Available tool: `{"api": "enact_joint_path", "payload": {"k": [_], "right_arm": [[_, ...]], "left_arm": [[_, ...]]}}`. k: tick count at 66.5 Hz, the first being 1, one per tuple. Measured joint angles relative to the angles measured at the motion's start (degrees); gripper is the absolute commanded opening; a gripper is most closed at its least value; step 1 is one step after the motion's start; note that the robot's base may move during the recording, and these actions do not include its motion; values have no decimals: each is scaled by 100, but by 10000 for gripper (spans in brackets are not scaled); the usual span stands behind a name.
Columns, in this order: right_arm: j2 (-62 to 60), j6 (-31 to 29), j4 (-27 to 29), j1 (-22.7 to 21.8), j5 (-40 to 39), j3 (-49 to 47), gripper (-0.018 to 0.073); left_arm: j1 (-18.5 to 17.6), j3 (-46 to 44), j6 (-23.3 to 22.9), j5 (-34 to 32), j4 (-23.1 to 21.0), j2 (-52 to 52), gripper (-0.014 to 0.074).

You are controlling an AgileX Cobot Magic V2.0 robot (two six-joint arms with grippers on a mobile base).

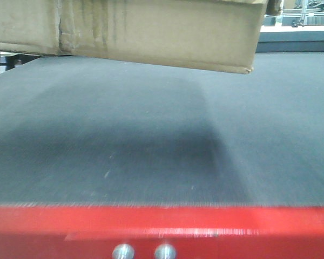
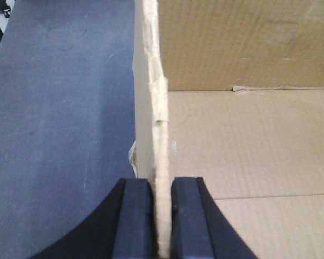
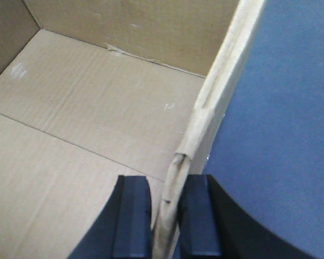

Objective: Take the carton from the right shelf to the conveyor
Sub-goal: 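Lower the held carton onto the grey conveyor belt with both grippers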

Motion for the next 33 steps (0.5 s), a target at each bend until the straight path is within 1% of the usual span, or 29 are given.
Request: {"api": "enact_joint_path", "payload": {"k": [33], "right_arm": [[0, 0, 0, 0, 0, 0, -67]], "left_arm": [[0, 0, 0, 0, 0, 0, -9]]}}
